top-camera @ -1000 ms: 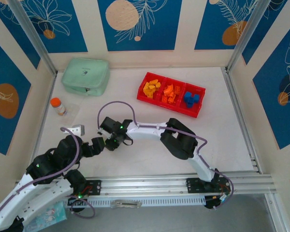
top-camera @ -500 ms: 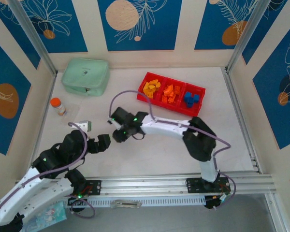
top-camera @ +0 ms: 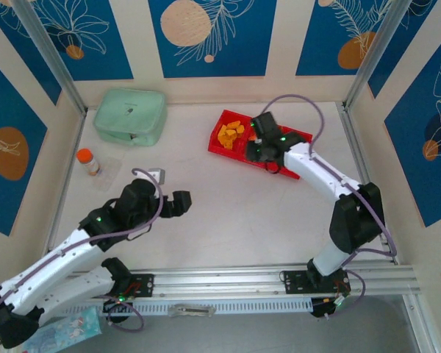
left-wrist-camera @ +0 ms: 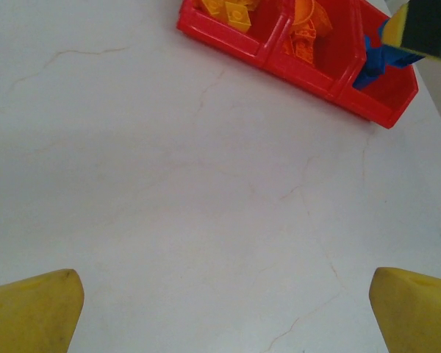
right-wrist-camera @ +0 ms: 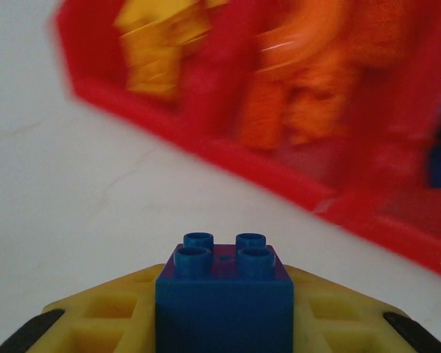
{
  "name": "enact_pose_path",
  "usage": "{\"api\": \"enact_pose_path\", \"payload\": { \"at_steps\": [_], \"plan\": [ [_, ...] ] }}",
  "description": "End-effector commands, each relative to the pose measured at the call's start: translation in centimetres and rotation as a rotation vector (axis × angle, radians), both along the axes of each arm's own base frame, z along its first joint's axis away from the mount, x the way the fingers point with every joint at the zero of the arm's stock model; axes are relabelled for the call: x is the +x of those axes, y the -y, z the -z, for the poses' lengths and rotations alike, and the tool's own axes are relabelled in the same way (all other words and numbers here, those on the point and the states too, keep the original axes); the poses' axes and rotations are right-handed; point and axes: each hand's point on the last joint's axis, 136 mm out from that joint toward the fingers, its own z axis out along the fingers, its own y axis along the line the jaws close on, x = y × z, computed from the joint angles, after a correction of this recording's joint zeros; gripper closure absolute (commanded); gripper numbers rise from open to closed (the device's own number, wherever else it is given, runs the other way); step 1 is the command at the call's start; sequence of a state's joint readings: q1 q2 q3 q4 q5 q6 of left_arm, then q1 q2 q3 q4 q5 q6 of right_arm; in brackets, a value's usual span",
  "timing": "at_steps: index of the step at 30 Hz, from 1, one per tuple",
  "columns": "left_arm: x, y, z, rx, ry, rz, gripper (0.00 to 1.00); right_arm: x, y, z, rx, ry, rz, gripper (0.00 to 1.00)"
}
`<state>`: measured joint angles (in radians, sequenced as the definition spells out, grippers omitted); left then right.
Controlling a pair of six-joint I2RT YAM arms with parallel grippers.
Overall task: Sort the legos into containers by color
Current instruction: Place the lego in the container.
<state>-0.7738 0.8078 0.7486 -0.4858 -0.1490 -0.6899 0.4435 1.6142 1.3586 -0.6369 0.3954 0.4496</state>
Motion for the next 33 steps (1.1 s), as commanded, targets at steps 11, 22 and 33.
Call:
{"api": "enact_pose_path", "payload": {
  "at_steps": [11,22,33],
  "plan": [
    [3.1,4.5,-1.3,-0.091,0.032,0.072,0.01,7.0,12.4,2.2,-0.011,-0.015,0.363,0.73],
    [3.7,4.2,-0.6,-0.097,0.012,0.060,0.01,9.4,15.1,3.9,-0.063,-0.042,0.437,0.52],
    [7.4,-3.3,-1.6,0.087,0.077,-0.170,0.01,3.8,15.3,-2.6,-0.100,0.173,0.450,0.07]
  ]
}}
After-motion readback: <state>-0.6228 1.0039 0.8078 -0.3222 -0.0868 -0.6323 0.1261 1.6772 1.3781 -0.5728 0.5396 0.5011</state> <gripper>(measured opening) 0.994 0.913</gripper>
